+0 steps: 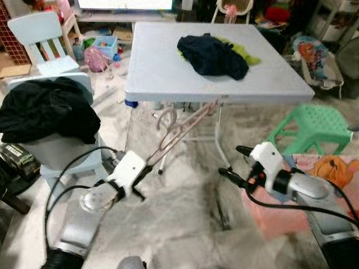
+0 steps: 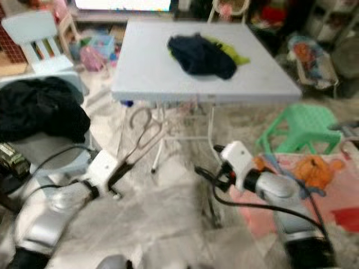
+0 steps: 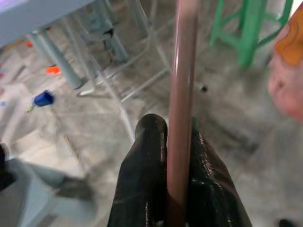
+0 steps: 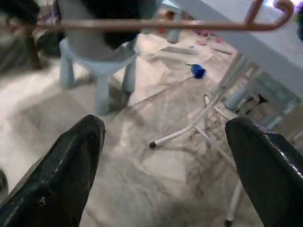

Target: Hang hanger

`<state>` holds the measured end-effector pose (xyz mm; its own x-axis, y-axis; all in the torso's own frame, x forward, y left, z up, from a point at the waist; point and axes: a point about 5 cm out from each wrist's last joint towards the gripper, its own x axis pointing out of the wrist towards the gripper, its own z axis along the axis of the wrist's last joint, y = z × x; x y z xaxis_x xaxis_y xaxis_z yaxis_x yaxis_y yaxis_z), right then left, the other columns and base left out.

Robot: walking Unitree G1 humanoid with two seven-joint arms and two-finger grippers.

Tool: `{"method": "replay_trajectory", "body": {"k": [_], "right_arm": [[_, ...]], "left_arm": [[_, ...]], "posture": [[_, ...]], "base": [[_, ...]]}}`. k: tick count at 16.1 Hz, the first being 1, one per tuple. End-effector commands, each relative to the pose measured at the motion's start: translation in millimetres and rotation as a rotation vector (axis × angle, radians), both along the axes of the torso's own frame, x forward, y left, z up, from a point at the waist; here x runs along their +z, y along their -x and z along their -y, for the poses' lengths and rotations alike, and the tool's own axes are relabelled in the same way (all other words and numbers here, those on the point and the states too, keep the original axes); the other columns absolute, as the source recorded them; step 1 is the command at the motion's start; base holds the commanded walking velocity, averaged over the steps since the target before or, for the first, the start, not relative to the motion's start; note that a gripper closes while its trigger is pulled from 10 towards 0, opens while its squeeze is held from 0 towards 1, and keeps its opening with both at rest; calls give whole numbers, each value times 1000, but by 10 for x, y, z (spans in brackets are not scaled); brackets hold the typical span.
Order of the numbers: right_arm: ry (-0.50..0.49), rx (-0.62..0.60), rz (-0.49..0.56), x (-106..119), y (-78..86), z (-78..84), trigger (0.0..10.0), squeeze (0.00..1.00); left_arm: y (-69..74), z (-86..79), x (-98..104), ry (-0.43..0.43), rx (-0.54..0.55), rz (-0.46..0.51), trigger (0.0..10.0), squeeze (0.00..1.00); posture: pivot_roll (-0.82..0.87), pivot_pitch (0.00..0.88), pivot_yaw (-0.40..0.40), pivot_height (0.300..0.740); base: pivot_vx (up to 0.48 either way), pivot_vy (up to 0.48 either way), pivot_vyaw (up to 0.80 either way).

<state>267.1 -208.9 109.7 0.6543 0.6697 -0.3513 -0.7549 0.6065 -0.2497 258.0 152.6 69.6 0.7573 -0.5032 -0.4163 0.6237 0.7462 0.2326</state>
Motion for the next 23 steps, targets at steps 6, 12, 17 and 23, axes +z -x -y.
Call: {"method": "replay_trajectory", "body": {"k": [6, 12, 17, 23], "right_arm": [[146, 161, -32, 113, 29, 200, 10000, 0], [126, 358, -145, 84, 109, 58, 10000, 0], [186, 473, -238, -23, 96, -28, 0, 0], [217, 533, -279, -1, 74, -47, 0, 0]], "left_arm": [[272, -105, -186, -135, -363, -309, 10000, 0], [359, 16, -94, -114, -576, -311, 10000, 0], [297, 172, -26, -75, -648, -273, 10000, 0], [336, 236, -74, -92, -687, -270, 10000, 0]], "posture": [[20, 10, -13, 740], [16, 5, -2, 740], [11, 0, 2, 740], [5, 0, 8, 740]], "base": [[0, 0, 0], [0, 0, 0], [0, 0, 0], [0, 0, 0]]}}
